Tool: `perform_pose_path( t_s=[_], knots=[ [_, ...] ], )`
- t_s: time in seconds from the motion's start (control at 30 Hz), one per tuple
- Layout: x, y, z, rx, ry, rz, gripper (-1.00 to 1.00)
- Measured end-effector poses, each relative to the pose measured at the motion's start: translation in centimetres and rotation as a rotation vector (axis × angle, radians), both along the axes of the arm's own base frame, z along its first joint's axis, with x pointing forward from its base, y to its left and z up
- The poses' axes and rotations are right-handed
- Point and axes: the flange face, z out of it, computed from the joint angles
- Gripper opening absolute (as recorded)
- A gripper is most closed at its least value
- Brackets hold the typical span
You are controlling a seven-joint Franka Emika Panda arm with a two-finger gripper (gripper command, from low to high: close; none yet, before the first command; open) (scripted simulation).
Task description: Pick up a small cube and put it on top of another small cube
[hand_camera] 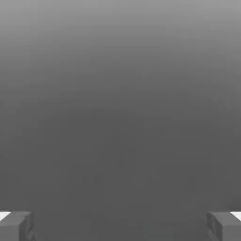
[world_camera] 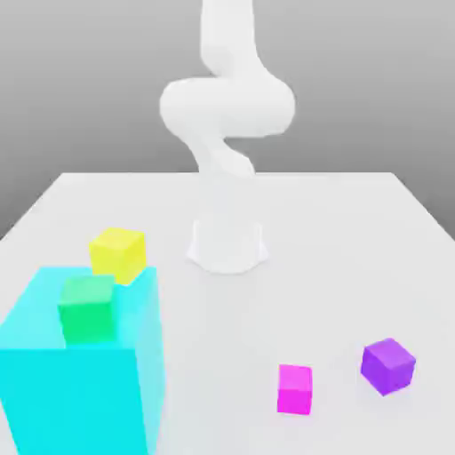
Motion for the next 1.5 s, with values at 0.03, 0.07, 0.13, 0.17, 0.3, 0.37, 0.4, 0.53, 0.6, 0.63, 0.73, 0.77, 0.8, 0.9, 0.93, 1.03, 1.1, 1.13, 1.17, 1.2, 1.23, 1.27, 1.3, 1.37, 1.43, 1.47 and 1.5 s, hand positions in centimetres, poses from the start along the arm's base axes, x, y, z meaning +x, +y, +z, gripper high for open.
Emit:
perform_pose_path(
  t_s=[0.03, 0.07, 0.13, 0.17, 0.3, 0.37, 0.4, 0.53, 0.6, 0.63, 0.73, 0.77, 0.8, 0.9, 0.93, 1.03, 1.1, 1.13, 1.17, 1.2, 1.23, 1.27, 1.3, 1.37, 1.43, 1.47, 1.5],
  knots=[
    [1.3, 1.0, -1.9, 0.005, 0.033, 0.022, 0.0],
    [2.4, 2.1, -3.9, 0.008, 0.066, 0.042, 0.0],
    [4.3, 4.3, -7.7, 0.011, 0.128, 0.081, 0.0],
    [5.0, 5.4, -9.7, 0.011, 0.16, 0.1, 0.0],
    [6.7, 10.0, -17.8, -0.001, 0.283, 0.172, 0.0],
    [6.8, 12.3, -21.9, -0.014, 0.344, 0.205, 0.0],
    [6.7, 13.5, -24.0, -0.022, 0.374, 0.222, 0.0],
    [5.1, 17.5, -32.2, -0.065, 0.492, 0.283, 0.0],
    [3.4, 19.7, -36.2, -0.097, 0.549, 0.324, 0.0],
    [2.5, 20.6, -38.2, -0.113, 0.577, 0.342, 0.0],
    [-0.3, 22.1, -43.9, -0.165, 0.658, 0.374, 0.0],
    [-1.2, 22.2, -45.6, -0.18, 0.679, 0.379, 0.0],
    [-1.5, 22.4, -47.0, -0.188, 0.69, 0.383, 0.0],
    [-1.9, 22.5, -50.7, -0.194, 0.699, 0.386, 0.0],
    [-1.9, 22.5, -51.8, -0.195, 0.7, 0.386, 0.0],
    [-2.0, 22.4, -52.9, -0.195, 0.701, 0.386, -1.0],
    [-2.0, 22.5, -52.9, -0.195, 0.7, 0.386, -1.0],
    [-2.0, 22.5, -52.9, -0.195, 0.7, 0.386, -1.0],
    [-2.0, 22.4, -53.4, -0.195, 0.7, 0.386, -1.0],
    [-2.0, 22.4, -53.1, -0.195, 0.7, 0.386, -1.0],
    [-2.0, 22.5, -52.4, -0.196, 0.7, 0.386, -1.0],
    [-1.9, 22.5, -51.4, -0.196, 0.7, 0.386, -1.0],
    [-1.9, 22.5, -50.4, -0.196, 0.7, 0.386, -1.0],
    [-2.0, 22.4, -48.2, -0.196, 0.7, 0.386, -1.0],
    [-0.8, 21.1, -46.1, -0.183, 0.703, 0.354, -1.0],
    [0.2, 19.9, -45.0, -0.172, 0.705, 0.328, -1.0],
    [1.3, 18.3, -43.9, -0.158, 0.708, 0.292, -1.0]
  ],
)
